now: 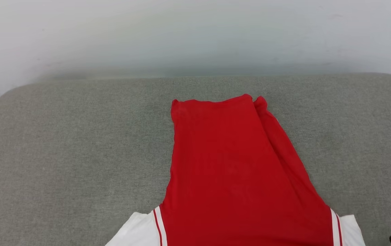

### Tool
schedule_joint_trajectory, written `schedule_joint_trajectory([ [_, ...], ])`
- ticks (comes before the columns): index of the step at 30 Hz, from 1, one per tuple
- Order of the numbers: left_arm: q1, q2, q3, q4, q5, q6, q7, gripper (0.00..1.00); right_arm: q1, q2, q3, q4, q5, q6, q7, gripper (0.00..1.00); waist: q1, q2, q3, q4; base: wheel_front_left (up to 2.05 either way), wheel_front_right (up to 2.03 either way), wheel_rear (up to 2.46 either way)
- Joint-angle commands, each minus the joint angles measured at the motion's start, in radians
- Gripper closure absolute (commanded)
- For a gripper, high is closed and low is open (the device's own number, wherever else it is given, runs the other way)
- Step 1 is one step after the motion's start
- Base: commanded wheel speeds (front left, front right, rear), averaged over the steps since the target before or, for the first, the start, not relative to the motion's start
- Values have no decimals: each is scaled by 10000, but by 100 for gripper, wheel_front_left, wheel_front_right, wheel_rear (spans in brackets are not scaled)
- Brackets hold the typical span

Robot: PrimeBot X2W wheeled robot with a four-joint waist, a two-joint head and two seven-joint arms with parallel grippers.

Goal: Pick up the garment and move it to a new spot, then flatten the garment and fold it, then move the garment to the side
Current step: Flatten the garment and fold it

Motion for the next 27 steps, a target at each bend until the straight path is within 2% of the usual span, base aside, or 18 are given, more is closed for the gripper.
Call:
schedule_joint_trajectory([
  [1,156,82,51,1,-56,113,-57,100,318,15,-173,-146,-98,-17,102,100,3,0,-27,12,0,0,0],
  [6,407,95,139,-210,-34,153,-189,100,943,382,-946,-825,-583,-17,353,100,3,0,-20,50,0,0,0],
  [13,-176,-11,148,-341,501,110,-211,100,961,944,-1579,-1523,-1338,-16,773,100,3,0,106,82,0,0,0],
  [14,-270,-37,145,-360,547,143,-197,100,942,1027,-1657,-1583,-1423,-16,824,82,3,0,126,85,0,0,0],
  [15,-348,-58,131,-383,595,145,-165,100,914,1100,-1717,-1661,-1534,-16,865,10,3,0,151,82,0,0,0],
  [16,-443,-90,148,-413,655,179,-169,100,873,1149,-1774,-1762,-1653,-14,881,0,3,0,173,77,0,0,0],
  [21,-726,-153,204,-574,872,298,-184,100,581,1133,-1977,-2460,-2073,-11,847,0,3,0,293,65,0,0,0],
  [27,-1077,-167,289,-936,1191,495,-241,100,-424,783,-2669,-4022,-2403,-11,1021,0,3,0,597,108,0,0,0],
])
